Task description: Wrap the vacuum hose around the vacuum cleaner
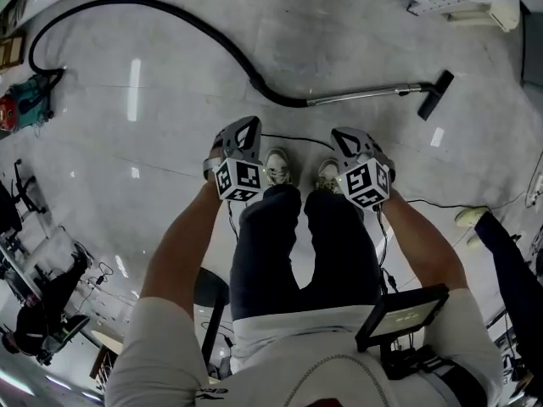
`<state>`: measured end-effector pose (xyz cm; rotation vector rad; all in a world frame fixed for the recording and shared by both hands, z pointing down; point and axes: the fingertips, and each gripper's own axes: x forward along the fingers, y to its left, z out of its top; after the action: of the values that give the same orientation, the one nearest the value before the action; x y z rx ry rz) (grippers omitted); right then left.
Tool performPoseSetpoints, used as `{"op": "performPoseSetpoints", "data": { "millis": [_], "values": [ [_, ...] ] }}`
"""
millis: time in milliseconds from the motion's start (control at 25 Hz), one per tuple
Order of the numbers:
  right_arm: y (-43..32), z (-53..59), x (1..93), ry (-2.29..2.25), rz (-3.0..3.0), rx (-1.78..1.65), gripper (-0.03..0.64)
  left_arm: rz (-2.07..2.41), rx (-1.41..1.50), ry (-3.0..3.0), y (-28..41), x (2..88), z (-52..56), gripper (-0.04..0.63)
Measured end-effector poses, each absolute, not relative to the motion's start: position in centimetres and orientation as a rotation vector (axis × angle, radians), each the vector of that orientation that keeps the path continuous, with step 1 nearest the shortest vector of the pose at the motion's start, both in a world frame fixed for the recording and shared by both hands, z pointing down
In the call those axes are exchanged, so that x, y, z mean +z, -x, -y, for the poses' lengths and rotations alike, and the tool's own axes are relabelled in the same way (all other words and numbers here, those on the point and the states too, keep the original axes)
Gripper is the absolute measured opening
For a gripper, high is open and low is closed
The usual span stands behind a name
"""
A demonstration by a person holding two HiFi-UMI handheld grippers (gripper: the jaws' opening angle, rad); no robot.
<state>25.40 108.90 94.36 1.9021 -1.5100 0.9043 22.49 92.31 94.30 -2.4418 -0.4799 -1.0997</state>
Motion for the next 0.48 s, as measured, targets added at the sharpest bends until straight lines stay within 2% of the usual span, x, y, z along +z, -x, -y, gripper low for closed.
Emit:
{"op": "performPoseSetpoints", "data": {
  "millis": [280,480],
  "values": [
    [-27.8,-106.7,108.3,-1.789,1.578,0.894,0.003,0.561,-1.115,2.318,-24.5,108.8,-88.8,0.005],
    [-27.1,-105.7,117.3,-1.577,1.617,0.804,0.006,0.614,-1.1,2.241,-24.8,116.0,-88.0,0.005]
  ]
}}
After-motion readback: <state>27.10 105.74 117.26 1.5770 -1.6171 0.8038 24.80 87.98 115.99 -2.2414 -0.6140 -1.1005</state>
